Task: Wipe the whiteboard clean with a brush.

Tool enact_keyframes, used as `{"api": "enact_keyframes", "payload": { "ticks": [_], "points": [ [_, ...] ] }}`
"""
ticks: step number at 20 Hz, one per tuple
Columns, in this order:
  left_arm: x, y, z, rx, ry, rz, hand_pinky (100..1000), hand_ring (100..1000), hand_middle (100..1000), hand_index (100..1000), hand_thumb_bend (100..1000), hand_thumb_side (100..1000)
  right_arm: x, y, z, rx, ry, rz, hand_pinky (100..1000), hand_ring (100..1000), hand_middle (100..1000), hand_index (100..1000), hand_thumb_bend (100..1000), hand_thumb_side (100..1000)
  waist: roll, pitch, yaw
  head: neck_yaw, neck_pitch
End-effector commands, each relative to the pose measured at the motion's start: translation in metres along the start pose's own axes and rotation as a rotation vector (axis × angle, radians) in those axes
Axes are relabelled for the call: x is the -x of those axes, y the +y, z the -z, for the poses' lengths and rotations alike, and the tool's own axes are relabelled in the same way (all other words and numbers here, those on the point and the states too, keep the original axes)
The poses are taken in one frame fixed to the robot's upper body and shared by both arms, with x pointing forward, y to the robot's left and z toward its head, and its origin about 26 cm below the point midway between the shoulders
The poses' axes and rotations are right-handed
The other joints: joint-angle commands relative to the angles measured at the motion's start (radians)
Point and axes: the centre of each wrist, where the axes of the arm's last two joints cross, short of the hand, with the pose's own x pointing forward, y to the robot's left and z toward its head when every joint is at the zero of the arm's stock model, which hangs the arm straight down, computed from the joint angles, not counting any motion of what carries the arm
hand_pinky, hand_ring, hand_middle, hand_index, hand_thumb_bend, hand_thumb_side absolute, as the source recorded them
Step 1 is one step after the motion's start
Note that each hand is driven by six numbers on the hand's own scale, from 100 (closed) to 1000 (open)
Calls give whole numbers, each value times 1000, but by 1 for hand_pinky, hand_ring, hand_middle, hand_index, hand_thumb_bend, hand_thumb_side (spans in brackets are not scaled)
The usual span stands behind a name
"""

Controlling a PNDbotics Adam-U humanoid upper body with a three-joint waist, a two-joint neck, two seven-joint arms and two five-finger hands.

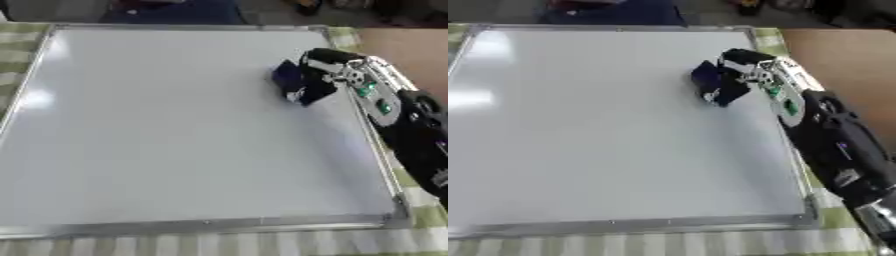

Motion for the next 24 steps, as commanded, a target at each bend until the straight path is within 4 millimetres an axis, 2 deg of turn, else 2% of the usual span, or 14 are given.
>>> {"api": "enact_keyframes", "payload": {
  "ticks": [1, 5, 9, 14, 17, 24],
  "points": [
    [-6, -1, 4, 18, -26, -4, 616, 803, 788, 618, 213, 1000, 1, 3, 0, -10, 14, -44, 667, 723, 495, 296, 100, 387, 3, -16, 3, 4, -11],
    [-6, -1, 4, 19, -24, -3, 617, 803, 788, 618, 213, 1000, -1, 4, 0, -12, -1, -52, 672, 739, 583, 306, 139, 423, 2, -17, 2, 5, -10],
    [-6, -1, 4, 21, -24, -4, 617, 803, 788, 617, 212, 1000, -2, 3, -1, -12, -10, -56, 680, 743, 599, 291, 174, 449, 1, -19, 2, 7, -9],
    [-6, -1, 4, 23, -21, -4, 617, 803, 789, 617, 212, 1000, -3, 2, -3, -2, -22, -57, 681, 747, 624, 285, 173, 465, 0, -22, 2, 8, -11],
    [-6, -1, 4, 24, -21, -4, 618, 803, 789, 617, 213, 1000, -4, 1, -3, -1, -26, -59, 685, 758, 688, 286, 189, 495, 1, -23, 2, 8, -11],
    [-6, -1, 4, 26, -20, -4, 619, 804, 790, 617, 214, 1000, -4, -3, -5, 10, -25, -64, 704, 773, 707, 264, 212, 512, -1, -24, 1, 10, -11]
  ]
}}
